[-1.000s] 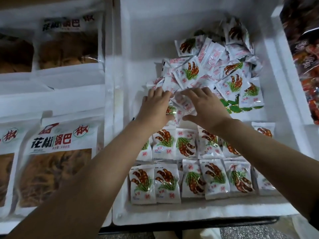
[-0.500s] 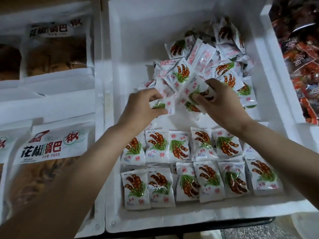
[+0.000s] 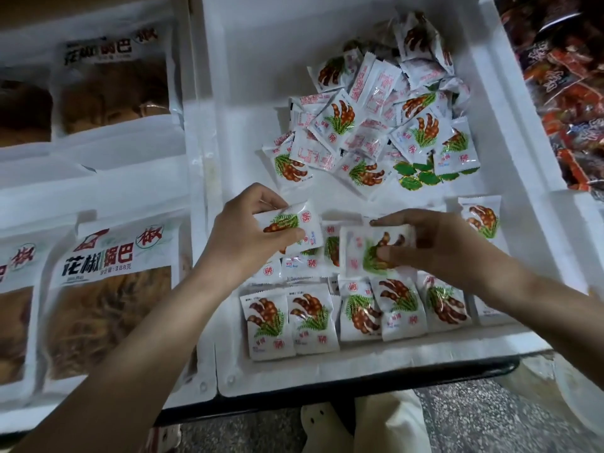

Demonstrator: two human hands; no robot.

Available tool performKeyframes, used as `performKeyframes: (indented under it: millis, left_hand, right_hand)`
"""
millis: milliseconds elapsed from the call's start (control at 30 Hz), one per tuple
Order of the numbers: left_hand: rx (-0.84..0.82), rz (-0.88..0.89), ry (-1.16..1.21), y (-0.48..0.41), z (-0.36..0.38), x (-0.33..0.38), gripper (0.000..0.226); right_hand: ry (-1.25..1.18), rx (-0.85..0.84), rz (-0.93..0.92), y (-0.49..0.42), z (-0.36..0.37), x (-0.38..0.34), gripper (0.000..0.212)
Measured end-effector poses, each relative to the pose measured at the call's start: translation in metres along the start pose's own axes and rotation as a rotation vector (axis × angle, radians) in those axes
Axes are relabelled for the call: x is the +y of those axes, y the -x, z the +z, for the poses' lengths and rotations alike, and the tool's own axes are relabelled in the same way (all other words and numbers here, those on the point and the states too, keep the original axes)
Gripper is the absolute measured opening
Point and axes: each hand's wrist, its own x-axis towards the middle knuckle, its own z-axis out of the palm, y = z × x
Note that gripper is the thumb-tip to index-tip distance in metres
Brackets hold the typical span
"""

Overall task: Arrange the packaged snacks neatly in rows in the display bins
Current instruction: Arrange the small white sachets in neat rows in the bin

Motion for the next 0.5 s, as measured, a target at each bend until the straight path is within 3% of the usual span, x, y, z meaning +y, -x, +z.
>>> performKeyframes:
  millis: [100, 233, 300, 400, 500]
  left_hand:
    - [0.008, 0.016, -0.024, 0.009, 0.0, -0.001, 0.028]
    - [0.044, 0.016, -0.031, 0.019, 0.004, -0.003, 0.04]
    - [0.027, 0.022, -0.009, 0.024, 0.007, -0.004, 0.037]
    - [-0.033, 0.016, 0.039, 0.03, 0.013, -0.004, 0.026]
    - [-0.077, -0.001, 0.087, 0.035, 0.019, -0.006, 0.018]
  right_hand:
    - [0.221, -0.055, -0.028, 0.005, -0.001, -0.004, 0.027]
    - [0.576, -0.201, -0.118, 0.004, 0.012, 0.001, 0.018]
    - [0.576, -0.251, -0.123, 0.002, 0.023, 0.01, 0.012]
    - [0.617, -0.286, -0.119, -0.002, 0.035, 0.02, 0.026]
    - [0.657, -0.222, -0.232, 0.0, 0.039, 0.021, 0.031]
